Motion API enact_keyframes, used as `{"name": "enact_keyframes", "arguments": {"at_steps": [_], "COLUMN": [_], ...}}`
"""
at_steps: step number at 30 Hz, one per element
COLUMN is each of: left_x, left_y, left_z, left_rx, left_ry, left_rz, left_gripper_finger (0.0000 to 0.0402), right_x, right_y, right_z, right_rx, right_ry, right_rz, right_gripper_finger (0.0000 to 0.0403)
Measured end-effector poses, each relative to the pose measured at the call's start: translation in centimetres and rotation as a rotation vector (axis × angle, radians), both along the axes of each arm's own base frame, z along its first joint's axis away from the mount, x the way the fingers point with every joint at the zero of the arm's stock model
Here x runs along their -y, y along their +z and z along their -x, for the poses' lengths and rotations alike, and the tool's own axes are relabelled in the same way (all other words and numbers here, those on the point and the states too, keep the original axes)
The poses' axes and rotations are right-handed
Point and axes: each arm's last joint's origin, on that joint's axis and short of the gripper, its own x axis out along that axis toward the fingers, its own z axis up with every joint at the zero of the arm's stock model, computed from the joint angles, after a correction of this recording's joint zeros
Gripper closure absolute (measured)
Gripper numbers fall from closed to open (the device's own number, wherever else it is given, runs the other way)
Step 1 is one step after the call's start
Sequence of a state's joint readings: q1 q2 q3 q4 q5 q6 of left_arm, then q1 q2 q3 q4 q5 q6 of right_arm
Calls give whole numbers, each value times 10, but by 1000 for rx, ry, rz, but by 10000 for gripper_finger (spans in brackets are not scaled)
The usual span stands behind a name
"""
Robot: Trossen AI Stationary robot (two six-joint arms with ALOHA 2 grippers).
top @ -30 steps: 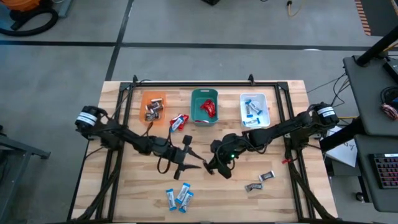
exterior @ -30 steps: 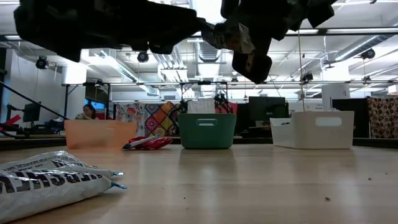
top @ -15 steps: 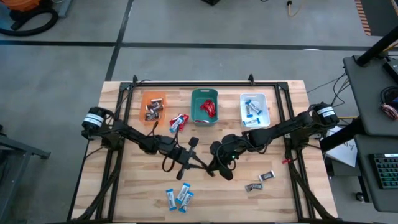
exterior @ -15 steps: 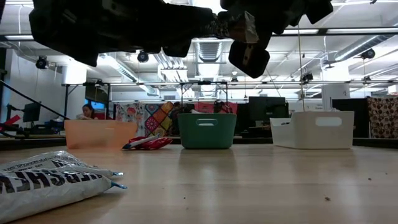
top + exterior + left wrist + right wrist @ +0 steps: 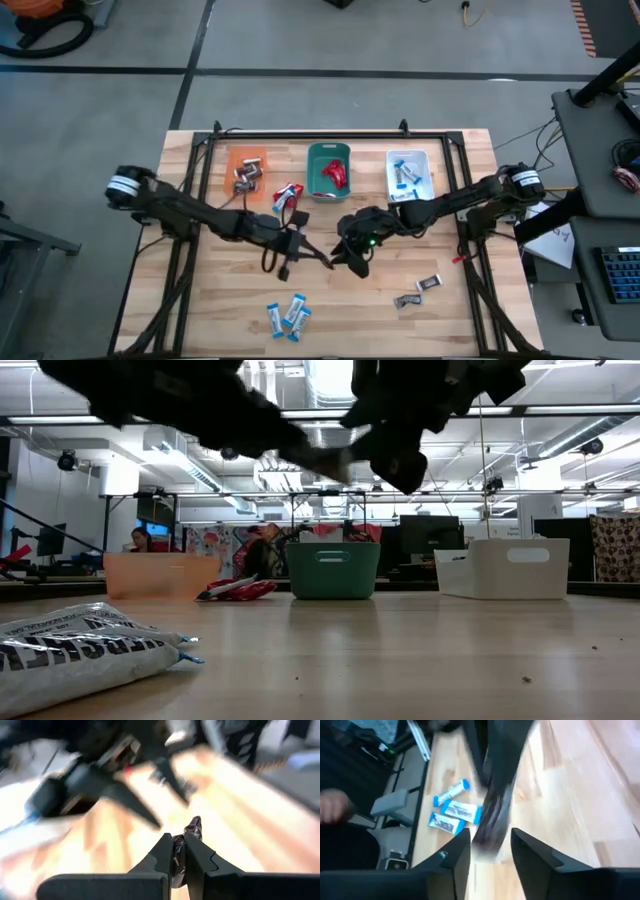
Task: Organize candy in baskets
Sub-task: Put the black chocolate bar into the orange bin
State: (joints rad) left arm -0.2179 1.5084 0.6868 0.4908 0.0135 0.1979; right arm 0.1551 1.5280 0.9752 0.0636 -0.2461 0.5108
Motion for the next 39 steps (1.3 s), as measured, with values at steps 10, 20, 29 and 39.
{"name": "enact_keyframes", "arguments": {"at_steps": [10, 20, 29, 39], "left_x": [-30, -78, -150, -183], "left_y": [56, 79, 61, 33], "left_z": [81, 138, 136, 125], "left_rx": [-378, -468, -653, -818], "left_ry": [451, 1172, 1438, 1490], "left_rz": [-130, -162, 2, -35], "left_gripper_finger": [400, 400, 400, 382], "right_x": [14, 18, 19, 20], "right_y": [-5, -5, -5, -5], "right_z": [2, 1, 1, 1], "right_rx": [-73, -60, -54, -47], "right_ry": [-42, -99, -149, -146], "right_rz": [-2, 62, 97, 116], "right_gripper_finger": [234, 246, 248, 245]}}
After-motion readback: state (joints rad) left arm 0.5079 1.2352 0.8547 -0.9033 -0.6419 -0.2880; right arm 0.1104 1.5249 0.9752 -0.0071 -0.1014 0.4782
